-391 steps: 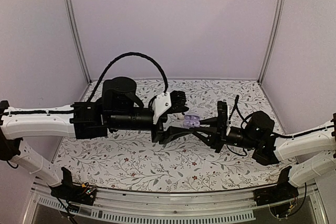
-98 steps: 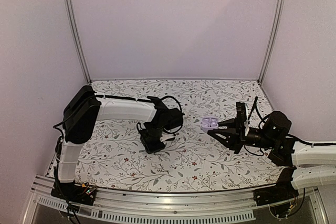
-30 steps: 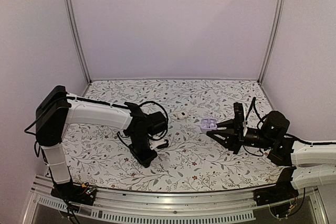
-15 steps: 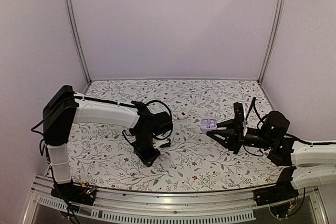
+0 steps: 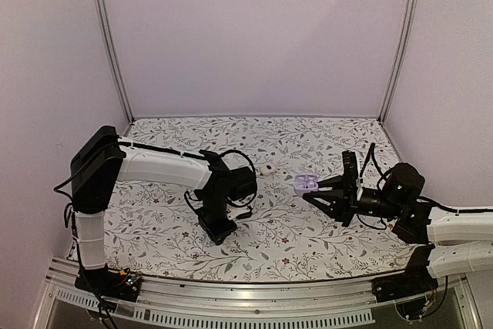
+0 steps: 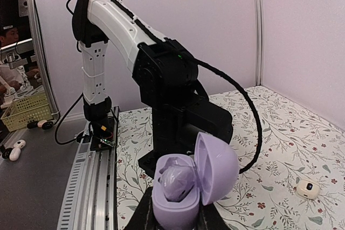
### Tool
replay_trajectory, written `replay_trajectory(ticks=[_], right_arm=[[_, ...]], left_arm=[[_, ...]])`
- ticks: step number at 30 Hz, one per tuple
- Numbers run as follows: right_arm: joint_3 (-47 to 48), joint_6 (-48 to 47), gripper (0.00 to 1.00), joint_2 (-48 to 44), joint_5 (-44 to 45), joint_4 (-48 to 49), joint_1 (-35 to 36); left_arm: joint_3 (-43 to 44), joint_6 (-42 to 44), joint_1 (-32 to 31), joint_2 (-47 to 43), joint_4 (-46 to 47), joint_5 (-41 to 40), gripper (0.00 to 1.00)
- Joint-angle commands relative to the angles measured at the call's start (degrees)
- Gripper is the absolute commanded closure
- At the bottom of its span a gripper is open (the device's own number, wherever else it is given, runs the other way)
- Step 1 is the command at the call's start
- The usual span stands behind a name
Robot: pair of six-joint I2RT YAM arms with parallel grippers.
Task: Insert the wireless bluetooth earbuds into the charging case
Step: Pick up the left earbud from the center of the board.
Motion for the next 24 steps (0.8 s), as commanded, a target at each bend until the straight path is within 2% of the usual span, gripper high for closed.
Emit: replay_trajectory(ticks=[1, 15, 24], right_arm=[[1.8, -0.5, 1.0, -0.6, 0.1, -0.3, -0.4], [1.6, -0.4, 1.0, -0.8, 0.6, -0.2, -0.4], [0.7, -2.5, 1.0, -2.1, 1.4, 1.5, -0.4]], left_arm=[[1.3, 0.8, -1.0, 1.3, -1.0, 0.0, 0.74], [0.5, 0.7, -1.0, -0.1, 1.7, -0.1, 0.86], [1.1, -0.7, 1.4, -9.3, 8.6, -1.1, 0.88]])
